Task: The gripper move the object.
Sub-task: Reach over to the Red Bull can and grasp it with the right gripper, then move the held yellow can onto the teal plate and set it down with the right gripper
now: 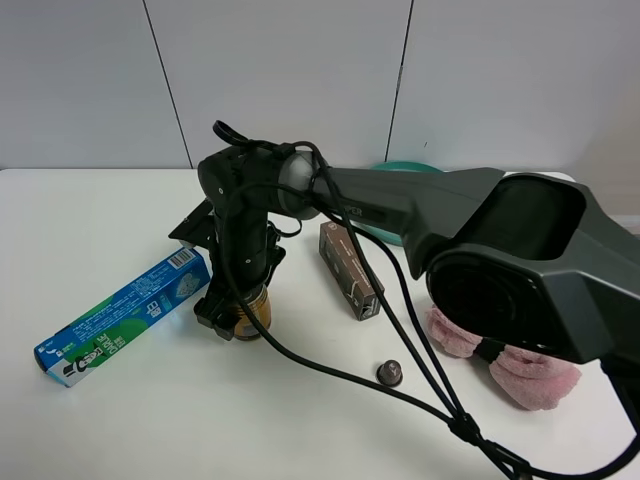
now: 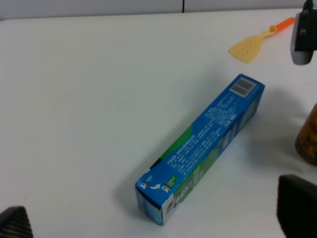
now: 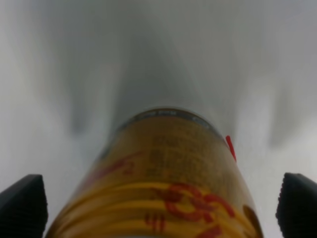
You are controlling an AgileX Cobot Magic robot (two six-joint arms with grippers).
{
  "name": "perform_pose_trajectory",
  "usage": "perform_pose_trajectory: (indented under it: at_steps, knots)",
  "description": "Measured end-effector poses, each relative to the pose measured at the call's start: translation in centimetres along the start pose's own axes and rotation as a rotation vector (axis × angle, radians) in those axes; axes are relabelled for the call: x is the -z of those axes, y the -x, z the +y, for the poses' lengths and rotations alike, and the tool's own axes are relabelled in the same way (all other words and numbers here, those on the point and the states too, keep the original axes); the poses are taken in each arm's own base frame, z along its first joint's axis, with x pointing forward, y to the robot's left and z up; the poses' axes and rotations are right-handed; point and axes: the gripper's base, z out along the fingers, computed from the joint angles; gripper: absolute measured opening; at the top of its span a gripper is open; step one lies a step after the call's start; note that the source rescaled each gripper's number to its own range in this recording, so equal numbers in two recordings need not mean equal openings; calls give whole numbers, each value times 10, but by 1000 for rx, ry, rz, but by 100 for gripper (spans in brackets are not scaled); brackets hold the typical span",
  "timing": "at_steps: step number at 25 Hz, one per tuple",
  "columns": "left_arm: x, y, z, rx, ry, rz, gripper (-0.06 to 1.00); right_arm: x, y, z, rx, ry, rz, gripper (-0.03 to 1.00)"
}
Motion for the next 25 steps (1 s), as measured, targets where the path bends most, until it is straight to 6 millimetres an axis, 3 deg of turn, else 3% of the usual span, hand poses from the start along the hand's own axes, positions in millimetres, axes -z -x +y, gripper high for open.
perform_pose_trajectory:
  at_steps: [2, 5, 8, 25]
  knots:
    - [0, 0, 0, 0, 0, 0, 100, -2, 0, 0, 3, -3, 5, 61]
    - [0, 0, 0, 0, 0, 0, 100, -3, -1, -1, 3, -2, 7, 25]
    - [0, 0, 0, 0, 0, 0, 100, -3, -1, -1, 3, -3, 8, 5]
    - [0, 0, 0, 0, 0, 0, 100, -2, -2, -3, 22, -35, 20, 4]
